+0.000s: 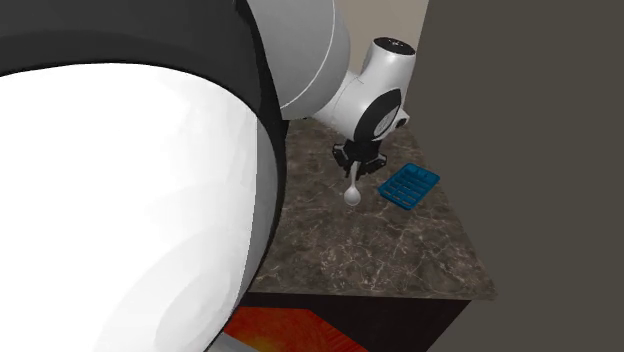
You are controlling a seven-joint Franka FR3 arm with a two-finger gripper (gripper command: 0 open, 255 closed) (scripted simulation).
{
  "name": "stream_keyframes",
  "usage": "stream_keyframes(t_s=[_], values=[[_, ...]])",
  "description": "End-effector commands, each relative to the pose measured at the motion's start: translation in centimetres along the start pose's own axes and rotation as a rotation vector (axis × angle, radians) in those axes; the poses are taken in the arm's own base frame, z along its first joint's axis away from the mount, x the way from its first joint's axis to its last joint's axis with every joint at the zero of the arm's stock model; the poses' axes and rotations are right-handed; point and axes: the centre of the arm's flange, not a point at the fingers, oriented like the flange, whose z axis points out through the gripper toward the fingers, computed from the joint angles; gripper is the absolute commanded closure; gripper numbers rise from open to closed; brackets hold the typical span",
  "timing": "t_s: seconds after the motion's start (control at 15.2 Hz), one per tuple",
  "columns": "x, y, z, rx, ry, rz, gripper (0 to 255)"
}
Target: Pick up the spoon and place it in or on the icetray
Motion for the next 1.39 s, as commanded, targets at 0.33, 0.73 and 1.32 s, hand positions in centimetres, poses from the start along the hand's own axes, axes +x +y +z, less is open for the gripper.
stream_keyframes(t_s=[0.33, 0.73, 1.32], values=[[4.5, 4.9, -0.7, 0.0, -0.001, 0.0, 255], [9.6, 10.9, -0.7, 0.0, -0.001, 0.0, 255], [13.7, 16.5, 1.2, 0.0, -0.001, 0.0, 255]])
